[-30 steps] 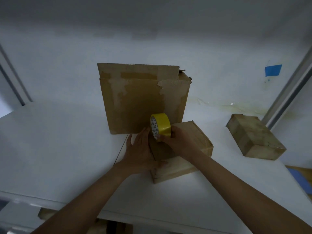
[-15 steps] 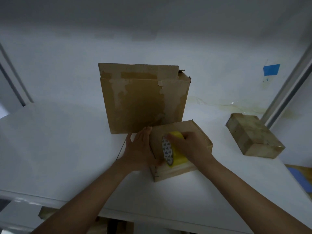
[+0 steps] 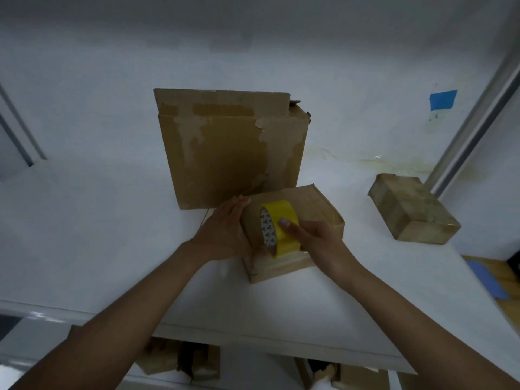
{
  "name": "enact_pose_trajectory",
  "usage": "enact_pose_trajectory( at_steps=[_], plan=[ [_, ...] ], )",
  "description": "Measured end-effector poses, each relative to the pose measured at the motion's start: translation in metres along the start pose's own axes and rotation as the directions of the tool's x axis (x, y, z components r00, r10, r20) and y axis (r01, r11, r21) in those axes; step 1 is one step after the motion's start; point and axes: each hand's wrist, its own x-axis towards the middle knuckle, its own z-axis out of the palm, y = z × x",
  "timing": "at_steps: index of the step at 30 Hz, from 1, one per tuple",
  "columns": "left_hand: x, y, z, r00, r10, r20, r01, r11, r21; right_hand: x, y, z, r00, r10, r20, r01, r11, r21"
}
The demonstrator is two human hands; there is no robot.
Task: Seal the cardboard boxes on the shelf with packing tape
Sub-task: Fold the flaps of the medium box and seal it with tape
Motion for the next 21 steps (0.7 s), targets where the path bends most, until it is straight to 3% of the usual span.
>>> enact_pose_trajectory(
  at_steps=[3, 6, 14, 21],
  plan=[
    [-0.001, 0.003, -0.003, 1.000, 0.003, -0.011, -0.003, 1.000, 0.011, 0.000, -0.011, -0.001, 0.991, 0.130, -0.031, -0.131, 0.990, -0.042],
    [-0.002, 0.005, -0.007, 1.000, -0.001, -0.006, 0.001, 1.000, 0.021, -0.002, -0.016, -0.007, 0.932, 0.343, -0.115, -0.356, 0.925, -0.131],
    [-0.002, 0.003, -0.005, 1.000, -0.006, -0.008, 0.007, 0.997, 0.074, -0.020, -0.003, 0.001, 0.939, 0.343, -0.027, -0.337, 0.901, -0.272],
    [-0.001, 0.004, -0.007, 1.000, -0.018, -0.003, 0.019, 0.994, 0.106, -0.032, 0.006, 0.007, 0.914, 0.391, 0.107, -0.361, 0.905, -0.225]
  ],
)
